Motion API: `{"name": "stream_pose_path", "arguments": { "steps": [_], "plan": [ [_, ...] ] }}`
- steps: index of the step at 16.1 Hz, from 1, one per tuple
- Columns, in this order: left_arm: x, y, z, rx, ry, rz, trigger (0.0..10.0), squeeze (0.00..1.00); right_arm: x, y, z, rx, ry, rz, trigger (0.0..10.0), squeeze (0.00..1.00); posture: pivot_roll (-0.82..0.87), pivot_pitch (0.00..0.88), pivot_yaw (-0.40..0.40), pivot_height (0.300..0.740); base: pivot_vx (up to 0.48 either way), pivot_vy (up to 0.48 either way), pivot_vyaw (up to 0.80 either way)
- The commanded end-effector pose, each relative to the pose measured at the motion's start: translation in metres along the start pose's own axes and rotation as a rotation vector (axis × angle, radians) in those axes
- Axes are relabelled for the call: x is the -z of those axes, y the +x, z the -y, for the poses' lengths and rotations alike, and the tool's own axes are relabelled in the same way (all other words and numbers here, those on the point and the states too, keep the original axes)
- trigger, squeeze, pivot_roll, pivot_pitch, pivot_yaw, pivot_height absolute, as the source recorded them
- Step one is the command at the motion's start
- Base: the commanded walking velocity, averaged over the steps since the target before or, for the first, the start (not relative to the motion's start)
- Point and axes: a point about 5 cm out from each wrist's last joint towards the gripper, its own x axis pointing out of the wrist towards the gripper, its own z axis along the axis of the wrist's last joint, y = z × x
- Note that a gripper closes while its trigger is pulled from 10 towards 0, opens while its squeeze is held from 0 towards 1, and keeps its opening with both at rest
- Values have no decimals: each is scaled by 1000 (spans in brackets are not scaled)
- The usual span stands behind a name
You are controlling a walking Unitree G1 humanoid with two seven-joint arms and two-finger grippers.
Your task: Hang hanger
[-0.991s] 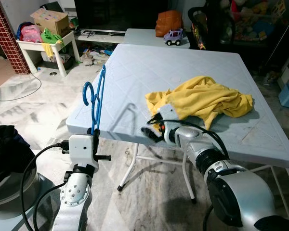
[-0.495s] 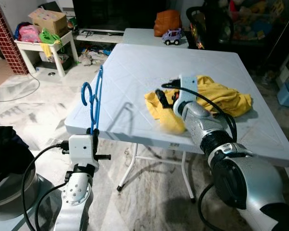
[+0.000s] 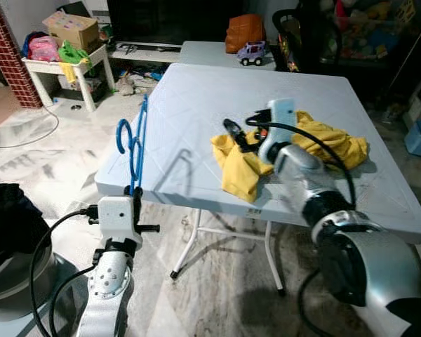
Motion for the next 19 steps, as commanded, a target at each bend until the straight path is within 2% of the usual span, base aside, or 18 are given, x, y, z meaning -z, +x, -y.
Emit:
{"name": "stream_pose_path", "arguments": {
  "steps": [1, 4, 5, 6, 9, 10, 11, 12, 13, 14, 15, 17, 19],
  "plan": [
    [-6, 1, -4, -8, 6, 17, 10000, 0, -7, -3, 5, -5, -76, 36, 10000, 0, 108, 0, -48, 740, 0, 0, 0],
    [-4, 3, -7, -14, 16, -7, 10000, 0, -2, -14, 20, 80, -154, 67, 10000, 0, 66, 0, -15, 740, 0, 0, 0],
    [-4, 2, -3, 19, 14, -13, 10000, 0, 7, -26, 26, 104, -185, 87, 10000, 0, 49, 0, 0, 740, 0, 0, 0],
    [-4, 2, -1, 30, 8, -15, 10000, 0, 9, -29, 27, 112, -192, 92, 10000, 0, 46, 0, 2, 740, 0, 0, 0],
    [5, -9, 6, 85, -23, -70, 10000, 0, 35, -64, 51, 334, -142, 93, 10000, 0, 12, 0, 29, 740, 0, 0, 0],
    [6, -11, 8, 92, -27, -76, 10000, 0, 39, -70, 53, 363, -158, 98, 10000, 0, 9, 0, 32, 740, 0, 0, 0],
    [7, -11, 10, 99, -34, -84, 10000, 0, 45, -76, 59, 415, -81, 89, 10000, 0, -2, 0, 42, 740, 0, 0, 0],
    [7, -10, 13, 105, -38, -81, 10000, 0, 48, -89, 62, 449, -118, 97, 10000, 0, -2, 0, 42, 740, 0, 0, 0],
    [6, -8, 15, 106, -37, -81, 10000, 0, 49, -99, 64, 472, -124, 105, 10000, 0, -2, 0, 42, 740, 0, 0, 0],
    [7, -5, 20, 133, -41, -81, 10000, 0, 51, -103, 66, 490, -134, 98, 10000, 0, -78, 0, 77, 740, 0, 0, 0],
    [7, -3, 22, 144, -41, -81, 10000, 0, 52, -106, 66, 495, -144, 94, 10000, 0, -84, 0, 77, 740, 0, 0, 0],
    [-3, 4, 25, 192, -27, -55, 10000, 0, 61, -115, 56, 520, -115, 54, 10000, 0, -82, 0, 65, 740, 0, 0, 0],
    [-3, 6, 17, 176, -10, -55, 10000, 0, 65, -108, 39, 472, -111, 32, 10000, 0, -67, 0, 49, 740, 0, 0, -800]
  ]
}}
